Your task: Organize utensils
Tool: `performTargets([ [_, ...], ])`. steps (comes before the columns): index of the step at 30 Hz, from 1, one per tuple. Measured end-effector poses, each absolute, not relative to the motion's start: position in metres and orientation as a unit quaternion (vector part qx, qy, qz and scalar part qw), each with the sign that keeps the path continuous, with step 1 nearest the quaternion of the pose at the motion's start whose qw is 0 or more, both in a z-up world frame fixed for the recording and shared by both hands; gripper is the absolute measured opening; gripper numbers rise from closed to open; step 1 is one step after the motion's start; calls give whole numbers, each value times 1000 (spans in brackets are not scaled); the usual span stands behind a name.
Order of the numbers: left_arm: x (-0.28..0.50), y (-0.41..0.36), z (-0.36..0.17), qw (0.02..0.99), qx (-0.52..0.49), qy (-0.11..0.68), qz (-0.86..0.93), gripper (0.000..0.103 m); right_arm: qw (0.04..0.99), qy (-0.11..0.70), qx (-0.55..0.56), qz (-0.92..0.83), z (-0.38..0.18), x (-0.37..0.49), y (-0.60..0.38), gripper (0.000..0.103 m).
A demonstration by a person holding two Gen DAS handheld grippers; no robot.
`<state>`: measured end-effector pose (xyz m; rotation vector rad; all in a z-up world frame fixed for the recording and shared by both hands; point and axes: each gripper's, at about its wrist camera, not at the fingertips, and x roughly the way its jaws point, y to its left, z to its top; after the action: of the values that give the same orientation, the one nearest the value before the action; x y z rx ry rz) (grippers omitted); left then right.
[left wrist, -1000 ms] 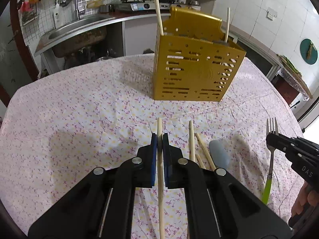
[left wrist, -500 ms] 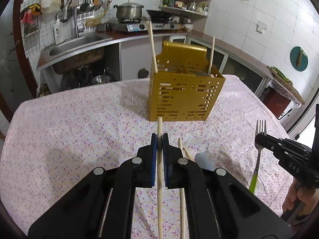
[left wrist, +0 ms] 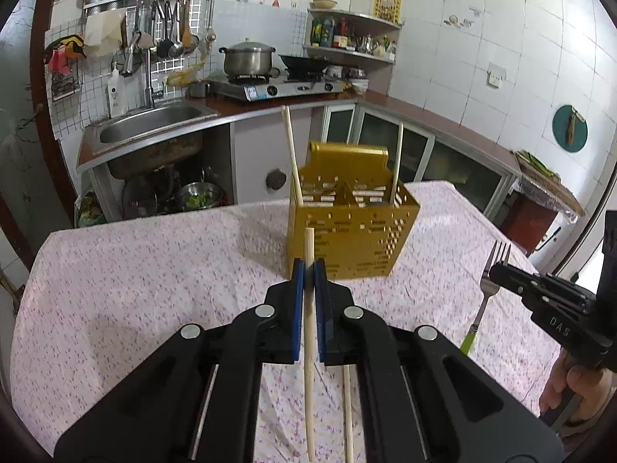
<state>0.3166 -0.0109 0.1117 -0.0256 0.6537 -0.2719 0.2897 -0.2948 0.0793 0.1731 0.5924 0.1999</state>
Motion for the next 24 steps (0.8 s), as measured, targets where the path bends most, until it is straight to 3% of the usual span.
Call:
performTargets([
  [24, 340, -18, 143, 951, -16, 272, -143, 4, 960, 249, 80, 100, 119, 312, -291, 1],
])
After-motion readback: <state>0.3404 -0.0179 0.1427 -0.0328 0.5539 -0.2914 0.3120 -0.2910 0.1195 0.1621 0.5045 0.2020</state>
